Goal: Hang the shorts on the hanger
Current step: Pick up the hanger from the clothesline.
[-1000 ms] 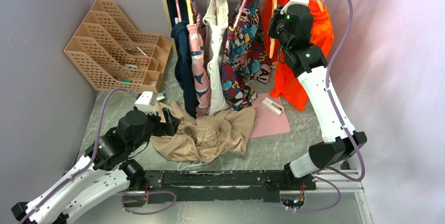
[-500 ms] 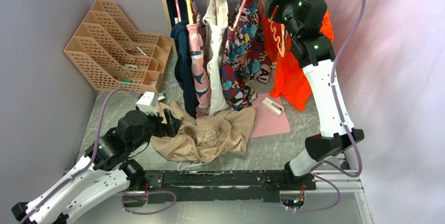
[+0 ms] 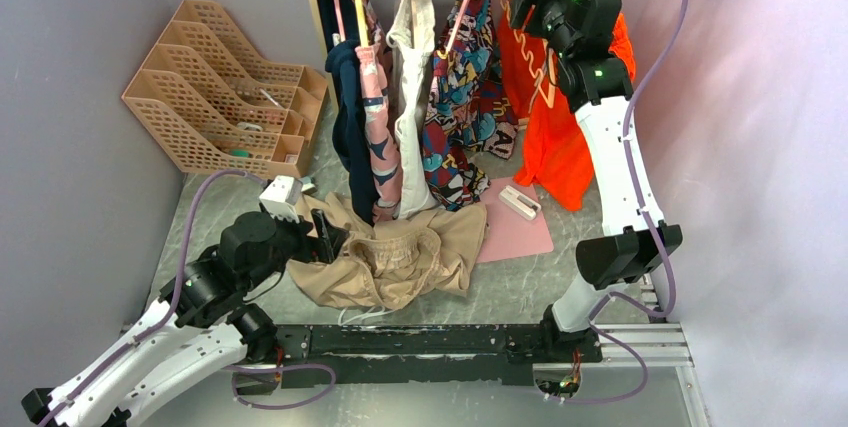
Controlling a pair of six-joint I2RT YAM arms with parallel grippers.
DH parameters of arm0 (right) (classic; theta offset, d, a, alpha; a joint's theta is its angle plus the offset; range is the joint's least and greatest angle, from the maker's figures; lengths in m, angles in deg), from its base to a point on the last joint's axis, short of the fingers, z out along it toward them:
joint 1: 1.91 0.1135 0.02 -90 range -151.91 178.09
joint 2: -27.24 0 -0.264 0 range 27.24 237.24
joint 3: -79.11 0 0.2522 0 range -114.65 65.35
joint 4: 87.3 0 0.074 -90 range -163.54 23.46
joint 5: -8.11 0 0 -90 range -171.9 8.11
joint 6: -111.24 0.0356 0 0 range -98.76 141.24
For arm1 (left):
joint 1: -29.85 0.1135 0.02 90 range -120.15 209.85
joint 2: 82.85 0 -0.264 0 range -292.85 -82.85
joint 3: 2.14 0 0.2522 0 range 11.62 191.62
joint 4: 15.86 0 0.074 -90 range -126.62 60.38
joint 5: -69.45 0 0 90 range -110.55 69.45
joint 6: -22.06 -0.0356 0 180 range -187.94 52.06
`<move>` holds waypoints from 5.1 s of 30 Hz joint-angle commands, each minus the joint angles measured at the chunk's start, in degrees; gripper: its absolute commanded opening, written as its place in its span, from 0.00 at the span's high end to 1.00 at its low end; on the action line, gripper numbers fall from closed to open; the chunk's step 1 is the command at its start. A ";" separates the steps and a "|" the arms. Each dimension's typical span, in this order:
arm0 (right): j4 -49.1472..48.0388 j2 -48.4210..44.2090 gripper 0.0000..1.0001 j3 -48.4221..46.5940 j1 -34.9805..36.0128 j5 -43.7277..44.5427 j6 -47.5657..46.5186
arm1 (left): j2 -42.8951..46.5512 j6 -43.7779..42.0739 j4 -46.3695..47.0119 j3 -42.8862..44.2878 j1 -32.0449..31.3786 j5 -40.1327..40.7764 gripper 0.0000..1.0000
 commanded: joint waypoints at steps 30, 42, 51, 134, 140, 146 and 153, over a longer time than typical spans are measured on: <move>-7.29 5.26 0.44 -3.80 -1.02 -2.46 -1.90 | 0.04 -1.15 2.65 -0.56 -0.20 -2.27 0.09; -7.95 7.48 0.61 -5.67 -1.01 -2.04 -2.08 | -0.34 -1.20 2.67 -0.49 -0.17 -2.41 0.09; -11.27 7.48 0.79 -5.35 -0.99 -4.13 -2.71 | -0.73 -1.21 2.78 -0.47 -0.18 -2.57 0.08; 27.78 -45.74 1.00 23.08 1.17 -17.72 5.59 | 7.74 2.63 -2.97 6.77 -0.18 15.12 0.01; 25.36 -52.33 1.00 22.75 7.55 -36.95 0.28 | 6.25 -6.66 -0.32 19.21 -0.20 19.76 0.01; 12.96 -56.87 1.00 33.11 9.80 -58.89 5.22 | 5.40 -18.84 3.92 30.77 -0.20 0.48 0.01; -3.12 -52.15 1.00 43.57 11.50 -66.76 11.88 | 0.94 -23.42 5.12 37.53 -0.19 -18.93 0.01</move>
